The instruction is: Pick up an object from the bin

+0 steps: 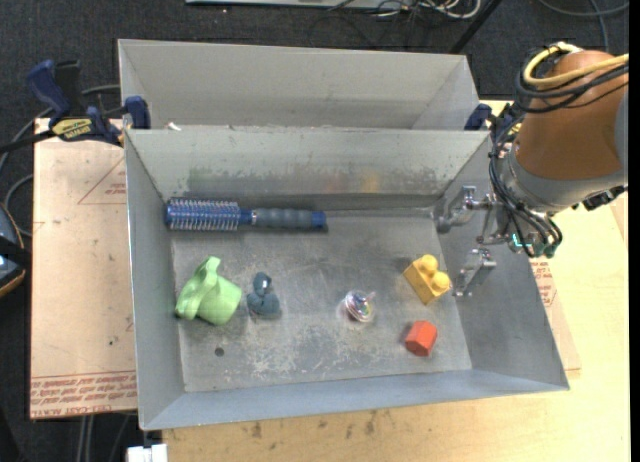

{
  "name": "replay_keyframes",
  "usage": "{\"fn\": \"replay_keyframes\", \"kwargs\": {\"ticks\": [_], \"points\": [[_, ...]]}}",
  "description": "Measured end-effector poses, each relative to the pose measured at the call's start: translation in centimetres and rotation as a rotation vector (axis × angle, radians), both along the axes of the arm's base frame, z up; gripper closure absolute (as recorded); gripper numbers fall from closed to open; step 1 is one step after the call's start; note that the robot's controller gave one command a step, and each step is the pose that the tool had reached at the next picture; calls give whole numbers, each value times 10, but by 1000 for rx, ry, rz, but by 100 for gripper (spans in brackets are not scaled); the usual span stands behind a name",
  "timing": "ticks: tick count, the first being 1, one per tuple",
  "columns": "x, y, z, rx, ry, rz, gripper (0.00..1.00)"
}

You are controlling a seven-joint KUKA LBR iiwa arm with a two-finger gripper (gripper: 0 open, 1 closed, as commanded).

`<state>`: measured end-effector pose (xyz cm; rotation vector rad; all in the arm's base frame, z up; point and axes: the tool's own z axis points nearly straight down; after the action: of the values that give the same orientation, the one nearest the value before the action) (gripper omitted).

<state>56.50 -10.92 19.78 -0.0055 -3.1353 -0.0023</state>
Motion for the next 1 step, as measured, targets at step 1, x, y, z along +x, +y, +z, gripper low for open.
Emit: {"fn": "replay_keyframes", "kwargs": {"ticks": [1], "points": [[7, 36, -124, 0, -12, 122, 0]]}}
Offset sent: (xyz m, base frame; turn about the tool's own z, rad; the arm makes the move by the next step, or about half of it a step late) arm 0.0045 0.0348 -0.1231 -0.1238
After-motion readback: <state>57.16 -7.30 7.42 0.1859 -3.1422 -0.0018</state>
